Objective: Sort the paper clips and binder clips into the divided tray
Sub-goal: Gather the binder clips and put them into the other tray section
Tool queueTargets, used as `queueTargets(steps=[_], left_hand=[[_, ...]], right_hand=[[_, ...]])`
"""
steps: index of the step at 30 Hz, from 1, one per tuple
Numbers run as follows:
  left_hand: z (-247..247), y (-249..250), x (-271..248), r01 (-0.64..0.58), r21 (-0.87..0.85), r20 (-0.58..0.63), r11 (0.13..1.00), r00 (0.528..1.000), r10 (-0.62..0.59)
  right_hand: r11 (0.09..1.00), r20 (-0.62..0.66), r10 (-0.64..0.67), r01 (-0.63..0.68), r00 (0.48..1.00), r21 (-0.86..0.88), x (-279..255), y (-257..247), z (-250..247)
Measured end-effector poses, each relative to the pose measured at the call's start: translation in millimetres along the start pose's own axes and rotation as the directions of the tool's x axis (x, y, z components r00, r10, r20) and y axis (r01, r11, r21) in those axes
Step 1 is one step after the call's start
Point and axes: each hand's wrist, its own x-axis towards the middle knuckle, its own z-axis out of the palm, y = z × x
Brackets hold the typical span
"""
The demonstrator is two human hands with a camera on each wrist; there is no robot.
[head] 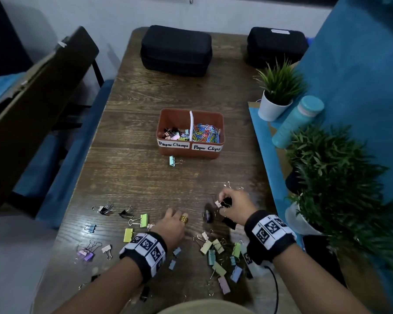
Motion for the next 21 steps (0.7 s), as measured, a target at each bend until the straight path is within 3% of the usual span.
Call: queueTargets(steps=[5, 8, 12, 17, 19, 21], left_hand=[[2.8, -13.1, 14.6, 0.004, -0.004, -0.038, 1.0, 0.999, -0.004], [0.2, -32.2, 28.3, 0.067, -0.23, -0.155, 0.971, 0.982, -0.104], [-57.8, -57.0, 26.3, 0.028, -0.554, -0.395, 0.832, 0.871, -0.292], [-181.0, -83.6, 37.5, -0.174, -0.604, -0.638, 0.777, 0.691, -0.341], [-212.7, -92.3, 57.1, -0.196, -0.615, -0.665, 0.764, 0.65, -0.368], [-231.0, -96.1, 80.4, -0.192, -0.643, -0.648, 0.742, 0.652, -0.394]], right_hand=[[0.991, -0.007, -0.094, 0.094, 0.996, 0.095, 16.1, -37.9, -26.9], [0.981, -0.05, -0.164, 0.168, 0.985, 0.093, 45.8, -79.6, -46.5], [0.975, -0.103, -0.197, 0.206, 0.975, 0.084, 107.0, -139.2, -71.0], [0.98, -0.21, -0.198, 0.201, 0.957, -0.004, 177.9, -170.9, -65.2], [0.981, -0.15, -0.192, 0.187, 0.97, -0.051, 189.6, -167.1, -59.7], [0.983, -0.038, -0.182, 0.181, 0.983, -0.024, 190.7, -157.7, -57.4]])
